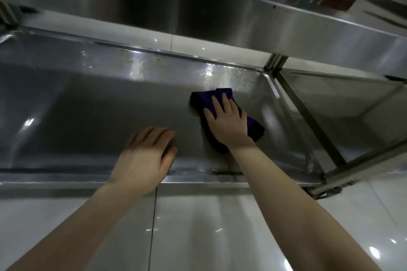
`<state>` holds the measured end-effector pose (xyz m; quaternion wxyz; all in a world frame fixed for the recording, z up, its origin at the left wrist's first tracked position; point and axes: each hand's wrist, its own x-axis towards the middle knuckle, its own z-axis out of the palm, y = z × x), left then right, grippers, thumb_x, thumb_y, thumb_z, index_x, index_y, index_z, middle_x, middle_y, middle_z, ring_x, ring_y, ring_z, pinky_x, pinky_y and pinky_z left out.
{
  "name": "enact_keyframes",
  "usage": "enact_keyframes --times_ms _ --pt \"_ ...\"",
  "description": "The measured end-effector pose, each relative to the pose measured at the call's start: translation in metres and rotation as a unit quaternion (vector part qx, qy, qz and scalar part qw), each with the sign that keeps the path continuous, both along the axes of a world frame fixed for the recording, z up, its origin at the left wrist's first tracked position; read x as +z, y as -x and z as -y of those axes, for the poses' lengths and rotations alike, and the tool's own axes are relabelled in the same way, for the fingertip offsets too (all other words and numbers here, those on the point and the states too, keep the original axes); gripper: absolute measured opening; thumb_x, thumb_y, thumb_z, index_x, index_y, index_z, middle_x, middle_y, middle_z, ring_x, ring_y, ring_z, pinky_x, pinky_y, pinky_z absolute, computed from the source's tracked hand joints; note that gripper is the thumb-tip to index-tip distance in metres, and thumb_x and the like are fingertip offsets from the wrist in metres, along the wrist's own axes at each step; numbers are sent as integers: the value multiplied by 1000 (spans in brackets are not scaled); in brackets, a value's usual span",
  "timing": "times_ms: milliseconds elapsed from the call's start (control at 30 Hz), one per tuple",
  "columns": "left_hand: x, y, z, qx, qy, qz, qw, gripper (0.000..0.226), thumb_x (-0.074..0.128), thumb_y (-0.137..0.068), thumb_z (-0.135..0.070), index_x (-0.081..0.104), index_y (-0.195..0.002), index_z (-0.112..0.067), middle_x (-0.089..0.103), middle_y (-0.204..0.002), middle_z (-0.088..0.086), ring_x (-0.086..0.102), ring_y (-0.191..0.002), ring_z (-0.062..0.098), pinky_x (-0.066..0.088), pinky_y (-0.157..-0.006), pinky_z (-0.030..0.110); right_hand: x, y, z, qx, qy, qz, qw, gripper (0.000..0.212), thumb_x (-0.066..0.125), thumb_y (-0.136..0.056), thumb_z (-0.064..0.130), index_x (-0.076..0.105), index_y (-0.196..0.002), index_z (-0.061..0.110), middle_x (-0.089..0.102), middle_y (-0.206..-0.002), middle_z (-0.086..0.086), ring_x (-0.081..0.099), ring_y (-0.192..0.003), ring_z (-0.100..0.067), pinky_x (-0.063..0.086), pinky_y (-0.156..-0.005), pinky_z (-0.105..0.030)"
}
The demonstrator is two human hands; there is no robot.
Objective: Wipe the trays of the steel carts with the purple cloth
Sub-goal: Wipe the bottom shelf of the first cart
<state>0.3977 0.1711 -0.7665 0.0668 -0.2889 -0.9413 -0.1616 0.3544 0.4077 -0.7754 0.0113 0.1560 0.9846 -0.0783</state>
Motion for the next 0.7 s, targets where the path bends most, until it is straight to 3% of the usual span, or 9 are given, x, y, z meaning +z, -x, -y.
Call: enact_keyframes --times_ms 133,267,400,533,700 --pt "0 0 0 -1 3 -4 1000 52 33 -88 -41 64 -119 -13 63 -122 6 57 -112 32 41 -96 41 0 -90 9 73 -26 2 997 61 13 -97 63 6 -154 41 -2 -164 8 2 -149 -12 6 -119 -40" --pt "1 -2 -2 -7 11 -12 1000 52 35 -87 -41 67 -116 -12 65 -119 8 59 -110 34 44 -93 42 5 -153 10 108 -51 -22 993 63 5 -96 63 19 -153 40 16 -162 8 17 -147 -12 14 -115 -33" --pt "1 -3 -3 -7 21 -6 1000 53 37 -86 -42 66 -118 -12 64 -118 8 59 -109 35 45 -92 43 0 -94 -15 62 -32 -14 997 59 13 -97 62 11 -153 43 5 -163 11 6 -149 -10 9 -119 -38" --pt "-1 0 -5 -11 47 -15 999 53 37 -87 -44 66 -122 -16 64 -116 7 58 -109 34 45 -91 42 1 -13 -39 -19 2 -19 1000 58 20 -99 58 14 -154 37 7 -164 5 8 -149 -17 8 -118 -48" --pt "3 1 -23 24 65 -43 997 47 46 -84 -43 68 -112 -13 60 -93 14 59 -84 36 44 -81 42 0 -55 -28 7 2 3 1000 61 14 -98 61 7 -154 39 -1 -164 7 2 -149 -15 5 -119 -45"
